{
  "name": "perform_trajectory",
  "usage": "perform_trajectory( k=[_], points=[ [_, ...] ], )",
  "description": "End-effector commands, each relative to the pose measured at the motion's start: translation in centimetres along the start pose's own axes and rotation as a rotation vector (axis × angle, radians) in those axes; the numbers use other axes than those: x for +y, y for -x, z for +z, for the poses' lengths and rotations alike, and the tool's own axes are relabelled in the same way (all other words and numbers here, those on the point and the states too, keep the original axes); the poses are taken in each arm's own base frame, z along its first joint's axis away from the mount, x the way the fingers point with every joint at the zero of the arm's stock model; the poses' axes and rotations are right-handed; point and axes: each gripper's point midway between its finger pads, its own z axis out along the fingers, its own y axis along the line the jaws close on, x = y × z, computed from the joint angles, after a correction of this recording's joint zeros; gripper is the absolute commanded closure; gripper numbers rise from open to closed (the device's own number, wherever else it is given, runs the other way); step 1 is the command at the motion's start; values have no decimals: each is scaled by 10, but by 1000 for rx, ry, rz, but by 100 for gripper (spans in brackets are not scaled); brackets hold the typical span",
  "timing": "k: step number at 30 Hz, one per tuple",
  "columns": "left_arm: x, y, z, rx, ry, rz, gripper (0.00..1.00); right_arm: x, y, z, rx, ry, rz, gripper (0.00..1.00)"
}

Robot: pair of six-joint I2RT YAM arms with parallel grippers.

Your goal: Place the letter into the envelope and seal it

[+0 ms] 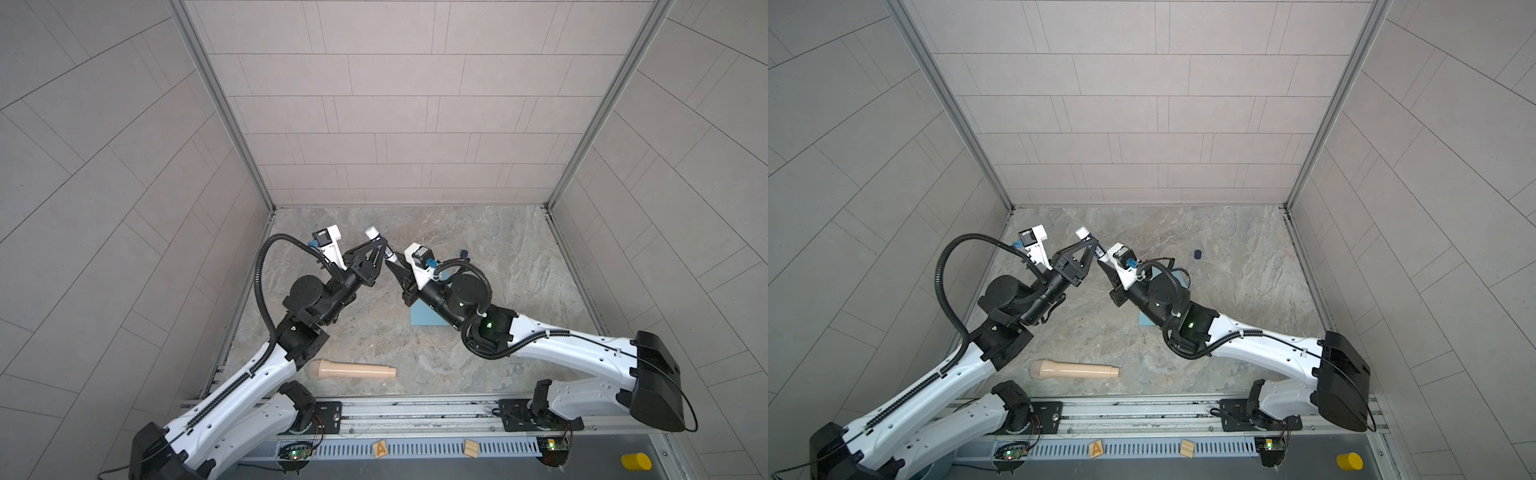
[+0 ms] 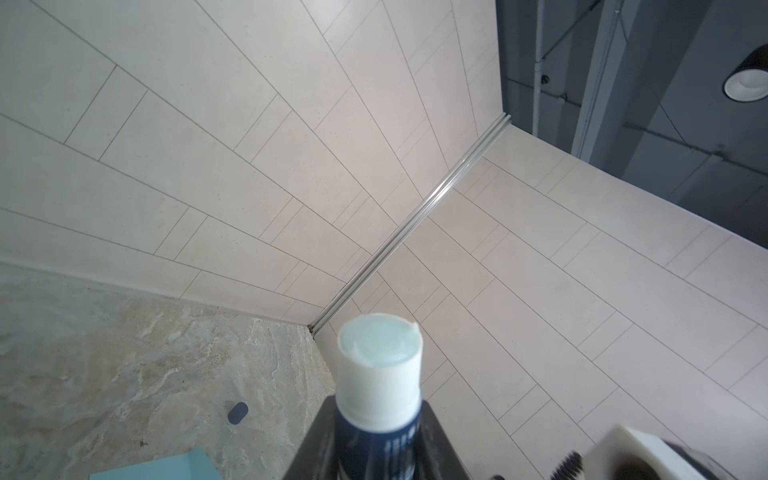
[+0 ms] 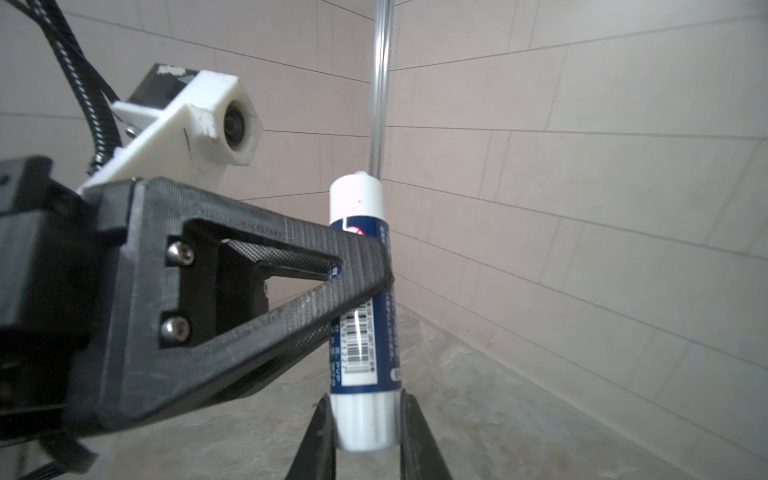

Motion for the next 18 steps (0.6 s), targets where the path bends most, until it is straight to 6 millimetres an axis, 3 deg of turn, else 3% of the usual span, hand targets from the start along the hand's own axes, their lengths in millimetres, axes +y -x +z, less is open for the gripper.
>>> perform_trajectory(
  k=[1, 11, 18],
  points=[
    [-35, -8, -6, 46, -193, 93, 100, -27, 31, -7, -66, 84, 272, 100],
    [-59, -17, -4, 95, -336, 125, 100, -28, 48, -8, -57, 446, 569, 100],
    [-58, -19, -5, 100, -335, 129, 100, -29, 53, -3, -66, 585, 703, 100]
  ],
)
